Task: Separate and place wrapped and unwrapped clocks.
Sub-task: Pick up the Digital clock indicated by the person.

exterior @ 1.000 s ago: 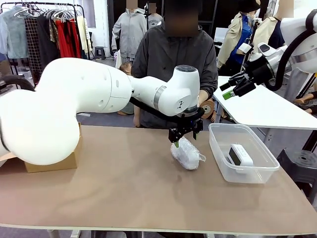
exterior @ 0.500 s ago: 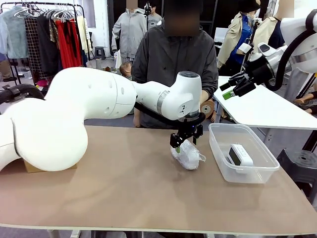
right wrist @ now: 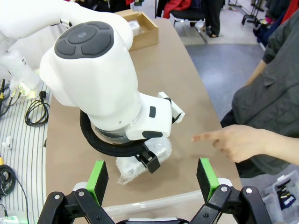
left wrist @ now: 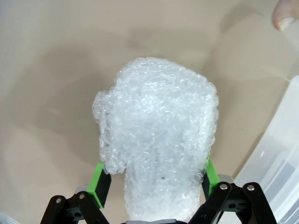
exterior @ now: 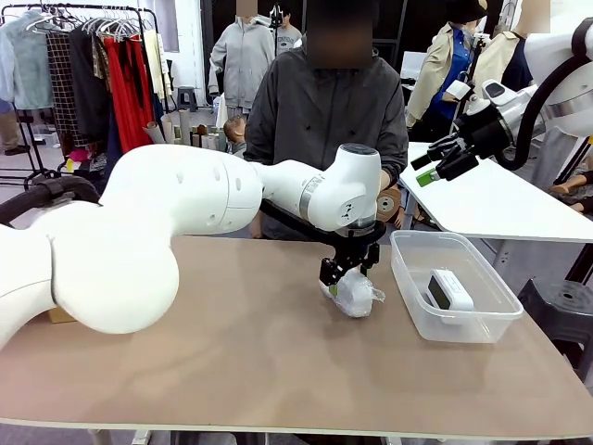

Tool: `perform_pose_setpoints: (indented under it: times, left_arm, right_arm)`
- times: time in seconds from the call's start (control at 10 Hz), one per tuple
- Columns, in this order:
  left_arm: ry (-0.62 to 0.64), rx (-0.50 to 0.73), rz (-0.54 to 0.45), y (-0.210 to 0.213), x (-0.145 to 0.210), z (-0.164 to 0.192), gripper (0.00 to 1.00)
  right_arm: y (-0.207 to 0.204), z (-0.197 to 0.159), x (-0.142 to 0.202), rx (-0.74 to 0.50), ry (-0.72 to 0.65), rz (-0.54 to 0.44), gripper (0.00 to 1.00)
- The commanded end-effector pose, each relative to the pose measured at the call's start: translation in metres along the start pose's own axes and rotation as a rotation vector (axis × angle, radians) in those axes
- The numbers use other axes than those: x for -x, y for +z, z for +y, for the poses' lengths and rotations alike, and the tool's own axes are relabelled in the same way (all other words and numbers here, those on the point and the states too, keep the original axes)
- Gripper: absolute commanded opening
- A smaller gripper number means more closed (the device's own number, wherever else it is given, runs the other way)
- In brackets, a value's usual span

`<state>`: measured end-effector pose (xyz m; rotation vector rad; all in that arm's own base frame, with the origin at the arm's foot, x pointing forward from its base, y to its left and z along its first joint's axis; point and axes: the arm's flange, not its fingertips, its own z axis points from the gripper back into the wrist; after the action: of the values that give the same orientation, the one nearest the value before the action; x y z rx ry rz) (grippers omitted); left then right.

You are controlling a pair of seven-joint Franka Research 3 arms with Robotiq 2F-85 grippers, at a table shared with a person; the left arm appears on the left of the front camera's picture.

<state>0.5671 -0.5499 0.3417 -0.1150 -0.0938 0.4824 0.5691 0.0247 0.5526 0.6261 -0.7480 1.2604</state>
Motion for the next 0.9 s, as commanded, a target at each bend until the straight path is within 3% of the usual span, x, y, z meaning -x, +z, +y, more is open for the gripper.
perform_pose_setpoints:
  times: [0.0,0.3,0.8]
  left_arm:
    - [0.017,-0.017,0.007,0.002,-0.002,-0.013,0.63]
    - [0.022,-0.018,0.003,0.003,-0.002,-0.012,0.03]
    - [-0.05,-0.054,-0.016,0.048,-0.003,-0.005,0.0]
  right_arm:
    - [0.001,0.0,-0.001,-0.001,0.005,0.0,1.0]
    - [0.001,0.0,-0.001,-0.001,0.005,0.0,1.0]
    - [0.001,0.0,-0.001,-0.001,0.005,0.0,1.0]
